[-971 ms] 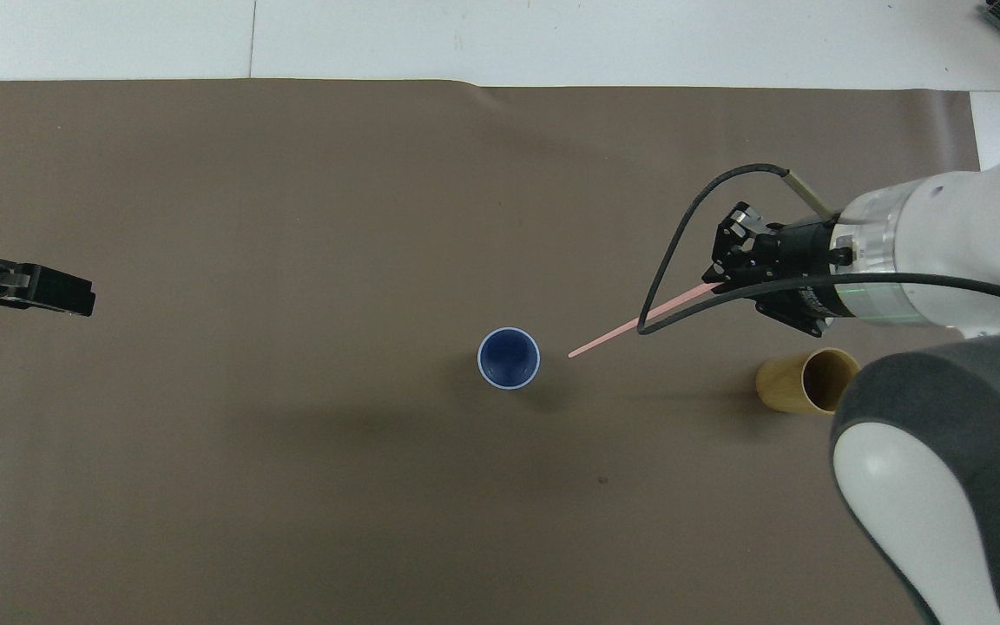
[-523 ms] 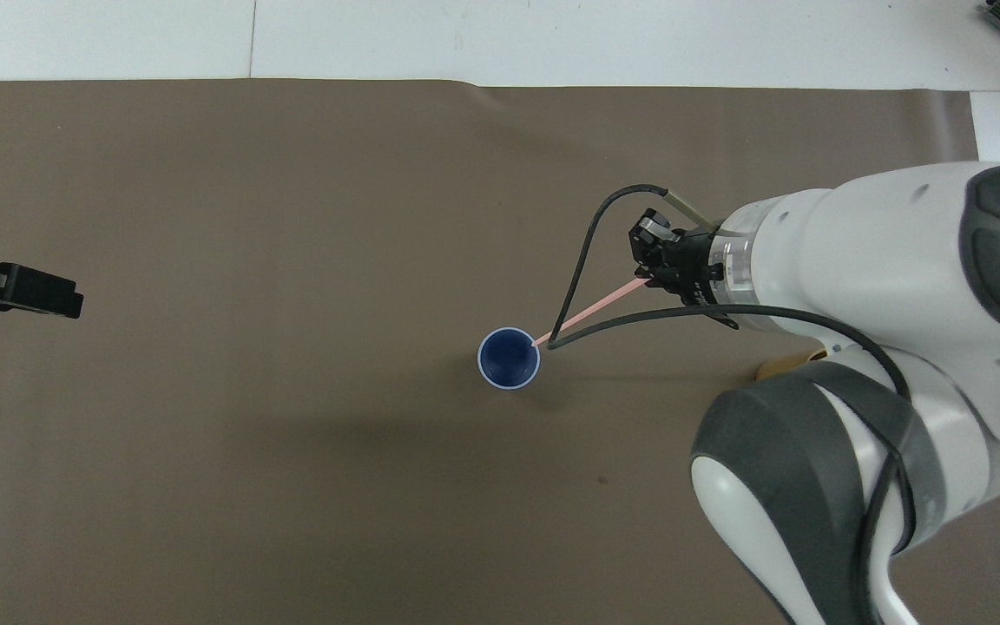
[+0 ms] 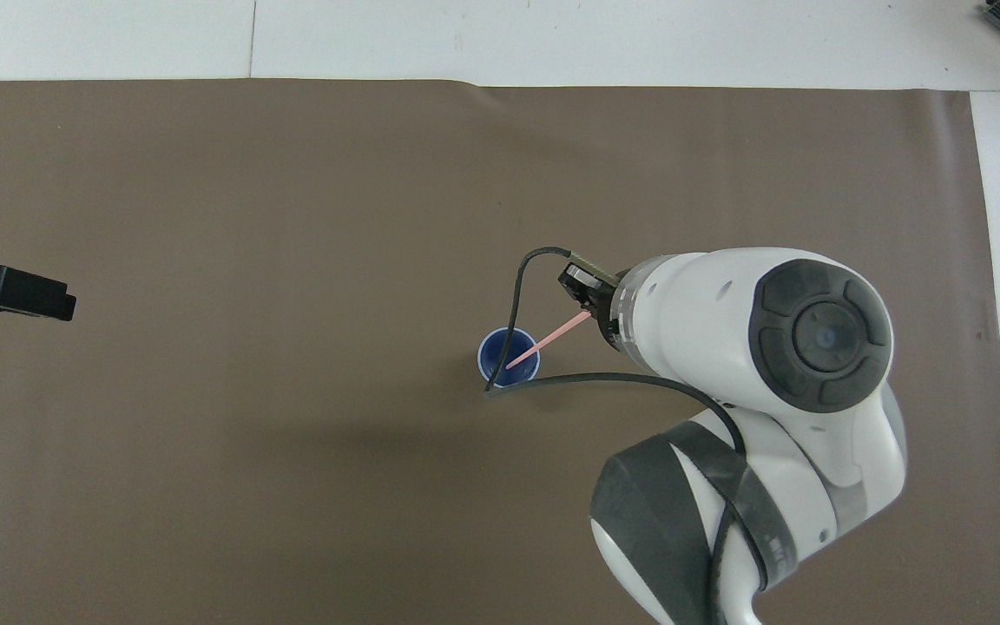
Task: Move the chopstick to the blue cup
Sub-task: 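Carry the chopstick over the blue cup and lower it in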
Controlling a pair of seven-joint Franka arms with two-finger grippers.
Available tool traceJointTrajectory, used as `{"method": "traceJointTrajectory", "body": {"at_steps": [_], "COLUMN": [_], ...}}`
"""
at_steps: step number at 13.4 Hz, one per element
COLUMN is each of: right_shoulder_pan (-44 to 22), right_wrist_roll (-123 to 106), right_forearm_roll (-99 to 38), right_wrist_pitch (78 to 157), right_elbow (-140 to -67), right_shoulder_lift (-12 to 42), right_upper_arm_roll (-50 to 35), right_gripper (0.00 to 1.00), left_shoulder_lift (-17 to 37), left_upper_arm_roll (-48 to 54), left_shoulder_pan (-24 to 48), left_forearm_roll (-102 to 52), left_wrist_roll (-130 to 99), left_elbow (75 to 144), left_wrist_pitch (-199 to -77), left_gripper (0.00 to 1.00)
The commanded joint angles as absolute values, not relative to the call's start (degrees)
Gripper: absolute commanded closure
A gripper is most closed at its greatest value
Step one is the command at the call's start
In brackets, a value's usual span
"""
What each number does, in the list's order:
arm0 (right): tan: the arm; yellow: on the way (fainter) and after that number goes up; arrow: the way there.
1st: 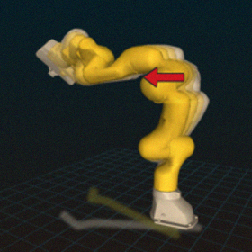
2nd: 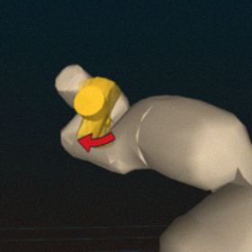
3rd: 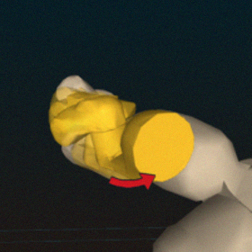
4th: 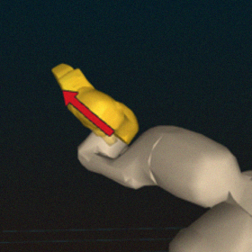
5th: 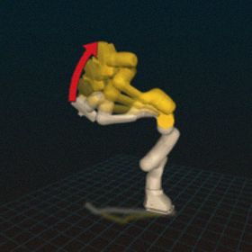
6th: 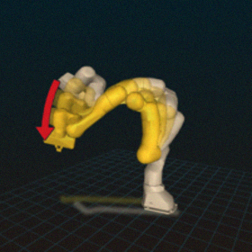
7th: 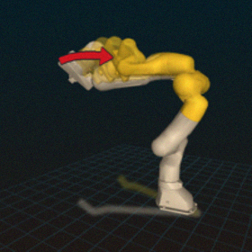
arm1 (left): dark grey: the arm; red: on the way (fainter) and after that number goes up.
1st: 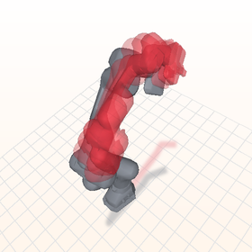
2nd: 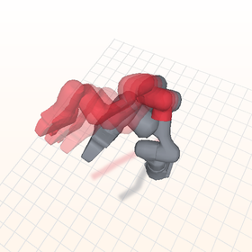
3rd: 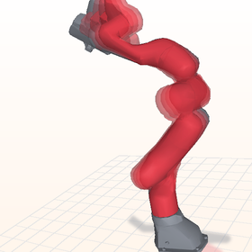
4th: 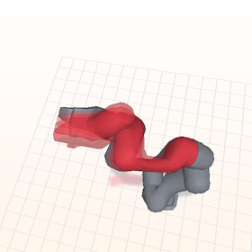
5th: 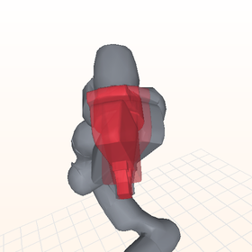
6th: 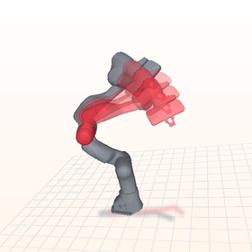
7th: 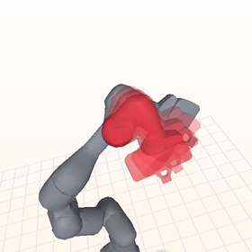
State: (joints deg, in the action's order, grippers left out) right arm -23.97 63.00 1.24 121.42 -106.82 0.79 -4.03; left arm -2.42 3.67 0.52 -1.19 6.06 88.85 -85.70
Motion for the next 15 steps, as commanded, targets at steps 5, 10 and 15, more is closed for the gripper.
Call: {"method": "traceJointTrajectory", "body": {"at_steps": [5,10,15], "right_shoulder_pan": [-26.28,-26.11,-21.02], "right_wrist_roll": [64.77,64.08,57.87], "right_forearm_roll": [5.01,5.01,4.92], "right_wrist_pitch": [130.51,129.82,124.92], "right_elbow": [-113.20,-111.28,-110.48], "right_shoulder_lift": [0.44,0.97,-2.62], "right_upper_arm_roll": [-3.96,-3.87,-3.26], "right_gripper": [0.89,0.35,0.00], "left_shoulder_lift": [-3.78,-3.87,-4.31], "left_upper_arm_roll": [4.22,4.22,4.22], "left_shoulder_pan": [-0.53,-0.61,-0.70], "left_forearm_roll": [-2.02,-2.02,-2.02], "left_wrist_roll": [6.68,6.24,5.01], "left_elbow": [89.91,90.79,91.32], "left_wrist_pitch": [-84.90,-85.08,-85.25], "left_gripper": [0.00,0.00,0.00]}}
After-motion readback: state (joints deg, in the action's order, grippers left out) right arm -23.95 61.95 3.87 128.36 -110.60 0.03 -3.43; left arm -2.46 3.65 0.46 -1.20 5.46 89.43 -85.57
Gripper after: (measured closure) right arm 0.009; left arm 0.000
